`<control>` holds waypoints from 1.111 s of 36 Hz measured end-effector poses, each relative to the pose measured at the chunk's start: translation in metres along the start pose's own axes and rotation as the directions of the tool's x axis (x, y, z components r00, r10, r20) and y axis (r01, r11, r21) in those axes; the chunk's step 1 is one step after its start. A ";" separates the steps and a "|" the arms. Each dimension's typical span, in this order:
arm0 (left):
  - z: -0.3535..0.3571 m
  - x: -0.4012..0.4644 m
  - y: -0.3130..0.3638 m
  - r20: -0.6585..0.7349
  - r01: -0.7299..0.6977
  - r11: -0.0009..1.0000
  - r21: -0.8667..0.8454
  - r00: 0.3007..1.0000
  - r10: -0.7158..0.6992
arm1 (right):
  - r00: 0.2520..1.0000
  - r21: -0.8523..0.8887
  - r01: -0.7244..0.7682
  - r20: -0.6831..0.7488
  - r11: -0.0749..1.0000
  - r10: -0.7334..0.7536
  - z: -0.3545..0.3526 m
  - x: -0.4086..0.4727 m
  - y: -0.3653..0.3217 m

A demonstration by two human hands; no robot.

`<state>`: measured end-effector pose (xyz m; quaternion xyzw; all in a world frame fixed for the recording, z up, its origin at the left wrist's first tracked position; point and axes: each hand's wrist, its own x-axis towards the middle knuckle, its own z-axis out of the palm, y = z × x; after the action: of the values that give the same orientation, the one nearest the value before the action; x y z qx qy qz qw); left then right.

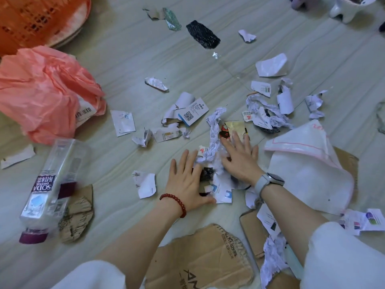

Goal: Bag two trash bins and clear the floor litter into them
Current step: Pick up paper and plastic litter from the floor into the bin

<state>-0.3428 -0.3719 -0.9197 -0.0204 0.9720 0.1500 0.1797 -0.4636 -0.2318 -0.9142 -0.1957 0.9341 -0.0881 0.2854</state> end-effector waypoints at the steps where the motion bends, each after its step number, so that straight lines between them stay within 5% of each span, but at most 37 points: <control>1: 0.003 -0.001 0.001 0.037 0.019 1.000 0.010 0.999 -0.019 | 0.999 -0.033 0.029 0.025 0.999 -0.029 0.002 -0.003 0.001; 7: 0.018 -0.008 0.003 -0.092 0.050 0.997 -0.063 0.994 -0.055 | 0.988 -0.188 0.146 -0.014 0.971 -0.151 0.015 -0.023 0.017; 14: 0.032 0.001 0.003 -0.444 -0.057 0.998 0.037 0.894 0.068 | 0.946 0.065 0.223 -0.256 0.973 -0.200 0.025 -0.038 0.019; 18: 0.031 0.002 0.005 -0.419 -0.073 0.997 0.032 0.904 0.080 | 0.895 -0.004 0.260 -0.374 0.966 -0.242 0.037 -0.042 0.021; 21: 0.028 -0.006 -0.001 -0.375 -0.060 0.982 -0.179 0.927 -0.011 | 0.860 -0.053 0.244 -0.450 0.968 -0.242 0.034 -0.042 0.022; 28: 0.014 -0.043 -0.025 -0.467 -0.087 0.916 -0.392 0.876 -0.116 | 0.882 -0.275 -0.003 -0.454 0.962 -0.127 0.006 -0.054 -0.003; 34: 0.001 -0.047 -0.020 -0.563 -0.147 0.959 -0.241 0.826 -0.015 | 0.941 -0.350 -0.044 -0.329 0.936 -0.079 0.005 -0.050 -0.011; 40: 0.007 -0.029 0.014 -0.459 -0.343 0.938 0.050 0.826 0.326 | 0.949 -0.152 -0.113 -0.309 0.982 0.062 0.033 -0.047 0.001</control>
<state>-0.3144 -0.3573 -0.9117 0.1119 0.9722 0.1869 -0.0854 -0.4093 -0.2133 -0.9184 -0.1616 0.9786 -0.0251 0.1251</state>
